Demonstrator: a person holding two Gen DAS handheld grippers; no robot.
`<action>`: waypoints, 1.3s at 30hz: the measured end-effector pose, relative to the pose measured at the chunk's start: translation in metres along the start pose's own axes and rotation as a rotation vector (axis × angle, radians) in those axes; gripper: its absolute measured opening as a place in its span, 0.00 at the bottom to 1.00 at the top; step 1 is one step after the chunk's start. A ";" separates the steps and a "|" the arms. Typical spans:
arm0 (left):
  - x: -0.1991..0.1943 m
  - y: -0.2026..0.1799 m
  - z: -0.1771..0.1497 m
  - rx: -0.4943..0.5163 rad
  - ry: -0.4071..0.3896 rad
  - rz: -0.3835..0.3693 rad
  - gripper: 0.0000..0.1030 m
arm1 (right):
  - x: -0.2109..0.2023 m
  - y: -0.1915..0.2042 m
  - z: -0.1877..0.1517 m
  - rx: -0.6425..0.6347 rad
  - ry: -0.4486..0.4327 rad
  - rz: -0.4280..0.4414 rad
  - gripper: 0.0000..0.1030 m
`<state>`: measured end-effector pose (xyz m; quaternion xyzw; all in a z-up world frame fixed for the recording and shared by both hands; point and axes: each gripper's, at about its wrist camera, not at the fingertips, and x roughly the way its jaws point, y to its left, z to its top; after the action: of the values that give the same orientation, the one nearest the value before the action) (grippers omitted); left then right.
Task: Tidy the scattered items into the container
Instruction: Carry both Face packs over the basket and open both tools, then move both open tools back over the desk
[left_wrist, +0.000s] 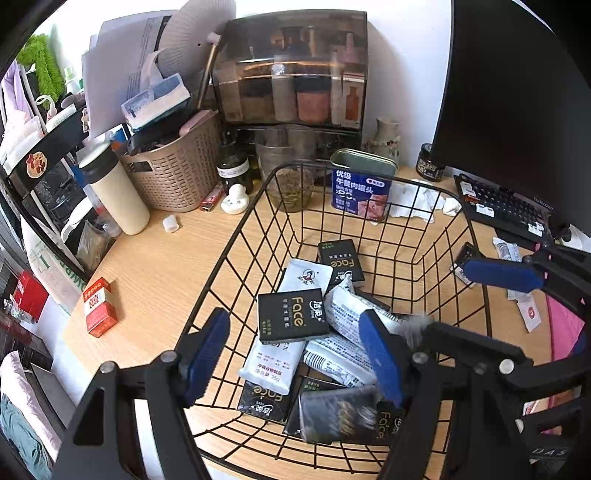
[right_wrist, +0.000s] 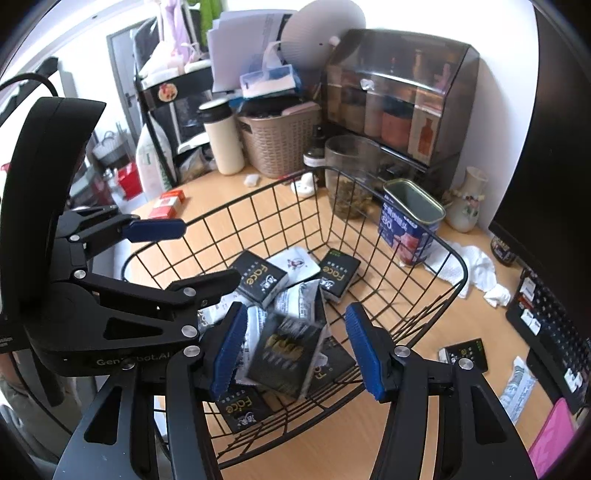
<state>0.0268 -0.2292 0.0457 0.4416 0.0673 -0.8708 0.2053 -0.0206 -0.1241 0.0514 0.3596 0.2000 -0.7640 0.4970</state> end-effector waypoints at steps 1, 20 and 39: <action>0.000 0.000 0.000 0.000 0.000 0.000 0.74 | 0.000 0.000 0.000 -0.002 0.000 -0.001 0.54; -0.034 -0.081 0.013 0.141 -0.059 -0.060 0.74 | -0.070 -0.063 -0.027 0.099 -0.069 -0.100 0.54; 0.086 -0.255 0.034 0.318 0.129 -0.216 0.74 | -0.071 -0.228 -0.153 0.367 0.086 -0.225 0.54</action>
<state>-0.1495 -0.0341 -0.0185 0.5135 -0.0112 -0.8574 0.0336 -0.1550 0.1180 -0.0087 0.4517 0.1175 -0.8221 0.3260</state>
